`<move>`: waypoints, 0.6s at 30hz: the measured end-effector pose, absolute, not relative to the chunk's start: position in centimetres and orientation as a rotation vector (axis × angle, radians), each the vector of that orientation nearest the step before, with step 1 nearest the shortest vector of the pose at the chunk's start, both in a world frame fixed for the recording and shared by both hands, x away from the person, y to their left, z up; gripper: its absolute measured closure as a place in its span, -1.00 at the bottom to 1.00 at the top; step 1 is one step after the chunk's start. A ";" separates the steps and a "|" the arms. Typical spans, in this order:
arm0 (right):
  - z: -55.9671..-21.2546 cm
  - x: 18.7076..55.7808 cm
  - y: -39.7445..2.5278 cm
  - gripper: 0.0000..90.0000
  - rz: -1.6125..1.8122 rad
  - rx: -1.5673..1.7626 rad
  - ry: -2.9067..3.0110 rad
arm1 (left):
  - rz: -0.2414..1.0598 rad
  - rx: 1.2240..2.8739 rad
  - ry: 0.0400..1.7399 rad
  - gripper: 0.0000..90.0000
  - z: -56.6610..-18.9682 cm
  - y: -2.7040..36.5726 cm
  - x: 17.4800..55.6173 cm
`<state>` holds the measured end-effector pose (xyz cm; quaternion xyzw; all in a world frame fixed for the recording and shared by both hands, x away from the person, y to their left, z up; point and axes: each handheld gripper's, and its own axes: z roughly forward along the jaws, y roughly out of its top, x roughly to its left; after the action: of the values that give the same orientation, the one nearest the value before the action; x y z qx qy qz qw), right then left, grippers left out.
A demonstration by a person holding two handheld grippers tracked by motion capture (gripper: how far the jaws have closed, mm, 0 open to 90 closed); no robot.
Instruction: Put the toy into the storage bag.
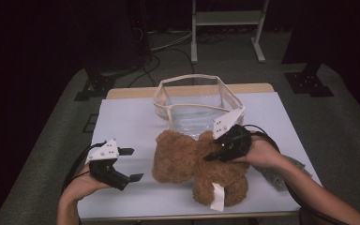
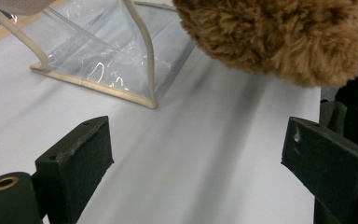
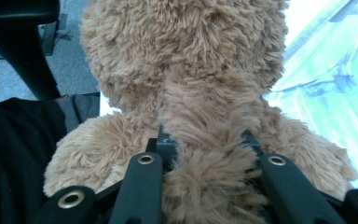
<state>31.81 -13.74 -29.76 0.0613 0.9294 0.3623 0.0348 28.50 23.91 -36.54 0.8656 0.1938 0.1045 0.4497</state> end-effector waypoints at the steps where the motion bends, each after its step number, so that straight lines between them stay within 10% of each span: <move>1: -29.9 31.8 -13.7 0.58 1.121 0.196 2.849 | 0.257 2.138 0.481 -0.83 -36.5 23.9 28.5; 18: -26.5 32.0 -14.0 0.58 1.189 0.212 2.796 | 0.251 2.130 0.488 -0.83 -36.6 24.2 28.5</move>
<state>31.96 -14.03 -26.51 0.0696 0.9170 0.3898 0.0478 28.53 24.22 -36.61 0.8629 0.1977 0.1018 0.4538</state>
